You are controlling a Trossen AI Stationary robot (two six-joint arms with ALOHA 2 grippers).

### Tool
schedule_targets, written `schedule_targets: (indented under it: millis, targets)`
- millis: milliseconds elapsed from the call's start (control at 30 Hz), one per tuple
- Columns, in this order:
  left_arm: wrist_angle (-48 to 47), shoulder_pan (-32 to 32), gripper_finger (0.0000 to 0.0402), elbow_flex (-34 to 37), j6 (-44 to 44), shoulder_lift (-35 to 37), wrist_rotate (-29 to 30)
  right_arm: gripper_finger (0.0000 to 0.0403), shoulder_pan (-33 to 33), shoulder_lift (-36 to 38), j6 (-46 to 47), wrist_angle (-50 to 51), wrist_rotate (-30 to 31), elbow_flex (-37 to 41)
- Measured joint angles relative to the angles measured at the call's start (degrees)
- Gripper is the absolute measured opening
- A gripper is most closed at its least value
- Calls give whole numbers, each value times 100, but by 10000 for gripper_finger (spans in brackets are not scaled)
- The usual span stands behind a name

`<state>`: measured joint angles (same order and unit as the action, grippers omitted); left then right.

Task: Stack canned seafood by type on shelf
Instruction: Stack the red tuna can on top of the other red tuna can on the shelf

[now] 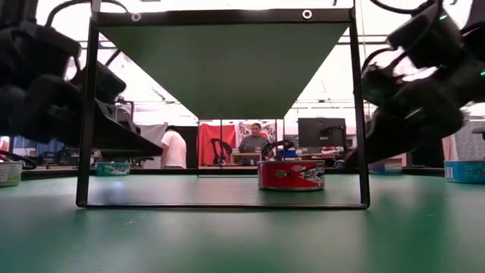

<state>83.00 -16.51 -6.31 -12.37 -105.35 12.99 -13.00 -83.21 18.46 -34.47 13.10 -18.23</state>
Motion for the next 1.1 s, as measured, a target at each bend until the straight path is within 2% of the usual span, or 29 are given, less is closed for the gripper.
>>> schedule_targets:
  millis: [267,400,733,900,1100]
  targets:
    - [302,7,272,-332,1,-1141,41,9,167,-1720,-207,-517,-140,-1203]
    - [698,13,284,-317,28,-1410,131,9,164,-1973,-337,-520,-171,-1539]
    - [526,15,256,-949,122,-1612,368,9,149,-1236,255,-551,17,-588]
    - [586,11,233,-1207,295,-1884,669,11,136,-830,212,-524,-257,-189]
    - [679,26,216,-1763,450,-2206,626,45,138,-606,65,-781,-257,-36]
